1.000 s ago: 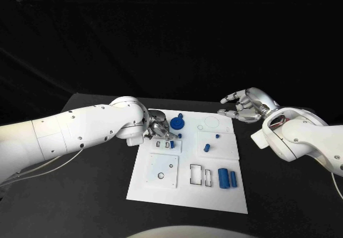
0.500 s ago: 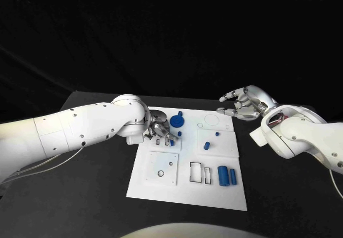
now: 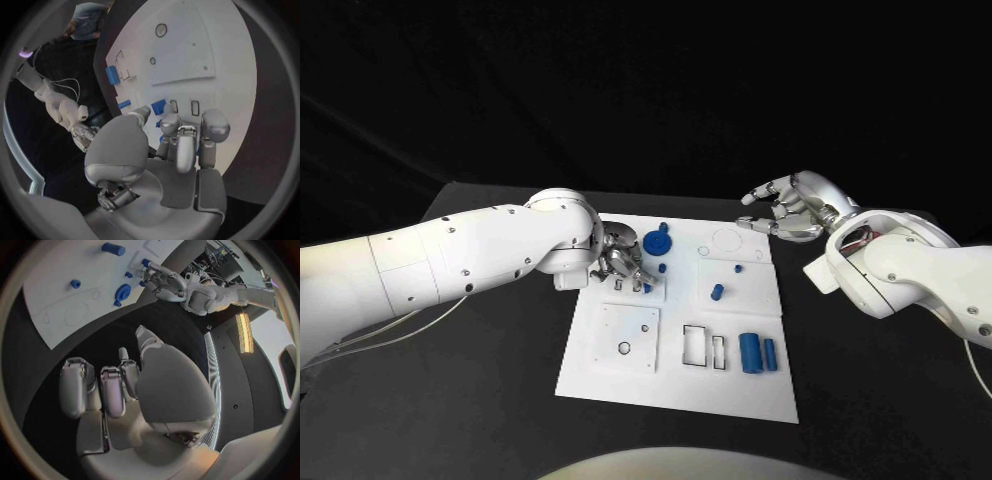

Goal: Assemble the parts on the task board

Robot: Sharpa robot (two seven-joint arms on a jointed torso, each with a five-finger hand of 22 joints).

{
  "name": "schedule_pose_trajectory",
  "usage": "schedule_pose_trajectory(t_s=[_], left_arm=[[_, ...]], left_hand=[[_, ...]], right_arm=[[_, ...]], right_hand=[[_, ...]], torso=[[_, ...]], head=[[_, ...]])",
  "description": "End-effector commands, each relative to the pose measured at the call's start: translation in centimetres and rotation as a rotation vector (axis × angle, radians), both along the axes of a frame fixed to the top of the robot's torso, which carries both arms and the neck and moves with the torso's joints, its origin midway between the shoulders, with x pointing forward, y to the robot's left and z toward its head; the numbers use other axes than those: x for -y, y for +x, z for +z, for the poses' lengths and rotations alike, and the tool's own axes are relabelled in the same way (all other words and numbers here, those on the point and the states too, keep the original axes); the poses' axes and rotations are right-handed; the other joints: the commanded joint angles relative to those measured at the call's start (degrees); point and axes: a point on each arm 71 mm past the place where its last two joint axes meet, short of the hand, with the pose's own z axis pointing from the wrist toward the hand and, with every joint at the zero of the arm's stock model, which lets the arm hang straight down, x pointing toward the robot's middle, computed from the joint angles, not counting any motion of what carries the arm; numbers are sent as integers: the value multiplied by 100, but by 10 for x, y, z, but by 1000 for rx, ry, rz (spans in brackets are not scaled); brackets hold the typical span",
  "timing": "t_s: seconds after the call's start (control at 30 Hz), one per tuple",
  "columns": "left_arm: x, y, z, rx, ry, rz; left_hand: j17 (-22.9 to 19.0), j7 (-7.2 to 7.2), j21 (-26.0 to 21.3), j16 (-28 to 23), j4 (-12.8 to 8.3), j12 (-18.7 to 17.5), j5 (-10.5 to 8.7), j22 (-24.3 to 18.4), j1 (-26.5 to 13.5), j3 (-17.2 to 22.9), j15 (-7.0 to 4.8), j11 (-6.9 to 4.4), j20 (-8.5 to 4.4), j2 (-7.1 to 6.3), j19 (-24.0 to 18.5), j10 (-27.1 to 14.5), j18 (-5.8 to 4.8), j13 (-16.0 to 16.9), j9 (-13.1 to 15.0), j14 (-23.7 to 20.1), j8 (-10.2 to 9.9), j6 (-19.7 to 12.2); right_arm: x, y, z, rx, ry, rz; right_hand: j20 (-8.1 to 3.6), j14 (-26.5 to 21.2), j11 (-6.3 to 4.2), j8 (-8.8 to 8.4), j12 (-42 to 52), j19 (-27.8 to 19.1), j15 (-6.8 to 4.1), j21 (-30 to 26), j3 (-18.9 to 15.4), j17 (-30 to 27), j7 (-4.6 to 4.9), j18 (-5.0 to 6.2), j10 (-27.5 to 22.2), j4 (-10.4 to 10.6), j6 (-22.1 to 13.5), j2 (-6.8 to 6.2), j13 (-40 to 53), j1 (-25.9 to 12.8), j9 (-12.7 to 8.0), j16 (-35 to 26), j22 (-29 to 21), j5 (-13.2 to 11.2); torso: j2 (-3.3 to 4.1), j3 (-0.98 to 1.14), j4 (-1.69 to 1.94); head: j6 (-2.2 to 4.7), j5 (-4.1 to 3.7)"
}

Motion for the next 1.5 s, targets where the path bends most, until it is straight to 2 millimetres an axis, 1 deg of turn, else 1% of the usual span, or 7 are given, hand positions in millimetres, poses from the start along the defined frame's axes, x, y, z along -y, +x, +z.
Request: schedule_pose_trajectory(t_s=[0.03,0.73,0.87,1.0,1.13,1.4,1.5], left_arm=[[2,0,0,-8,9,-14],[5,1,-1,-11,7,-14],[5,1,-2,-12,8,-14],[5,1,-2,-12,8,-13],[5,1,-2,-15,5,-12],[5,1,-2,-22,-4,-11],[5,1,-2,-25,-7,-10]], left_hand=[[1467,-34,33,13,0,22,-18,8,83,45,-43,-35,2,25,13,-13,-79,10,14,570,20,-23],[1469,-35,51,13,4,35,-13,38,114,88,-45,-36,1,76,18,-2,-84,31,26,570,23,-30],[1466,-45,70,12,-10,36,-4,61,229,172,-51,-44,2,104,15,-3,-86,33,48,569,27,-43],[1459,-56,93,8,-21,18,0,82,507,449,-61,-56,-4,150,-6,-28,-85,18,85,566,23,-76],[1454,-57,122,5,-31,-1,6,118,770,879,-65,-60,-7,109,-17,-48,-89,9,123,565,9,-115],[1440,-38,156,-4,-134,-61,2,156,980,1920,-55,-47,5,-196,-39,-85,-92,-48,217,559,2,-183],[1440,-37,164,-5,-172,-65,3,168,957,2102,-53,-46,9,-243,-38,-79,-93,-50,244,559,16,-184]], right_arm=[[-1,0,-1,-3,-15,15],[-2,0,-3,-12,-20,20],[-2,0,-3,-16,-22,20],[-2,0,-4,-18,-23,21],[-2,0,-4,-22,-25,22],[-2,0,-6,-28,-28,25],[-2,0,-6,-30,-28,25]], right_hand=[[-9,452,-5,23,-36,-30,14,-20,-5,893,-16,72,-39,27,29,18,341,-21,-10,-21,564,33],[-10,451,-6,32,-35,-28,12,-19,-4,891,-18,71,-38,41,30,17,341,-22,-10,-22,566,40],[-10,451,-6,32,-35,-28,12,-19,-4,891,-18,71,-38,41,30,17,341,-22,-10,-22,566,40],[-10,451,-6,32,-35,-28,12,-19,-4,891,-18,71,-38,41,30,17,341,-22,-10,-22,566,40],[-11,448,-8,40,-40,-31,11,-26,-2,879,-19,72,-41,50,33,17,337,-21,-10,-28,561,44],[-11,450,-9,42,-35,-33,11,-29,0,887,-20,73,-37,52,33,17,341,-18,-10,-25,559,47],[-11,450,-9,42,-35,-33,11,-29,0,887,-20,73,-37,52,33,17,341,-18,-10,-25,559,47]], torso=[[4,-2,-3],[4,1,4],[5,1,0],[5,0,-1],[5,2,-5],[3,3,3],[2,4,4]], head=[[-8,-5],[-39,-13],[-48,-15],[-45,-19],[-49,-21],[-45,-31],[-45,-28]])
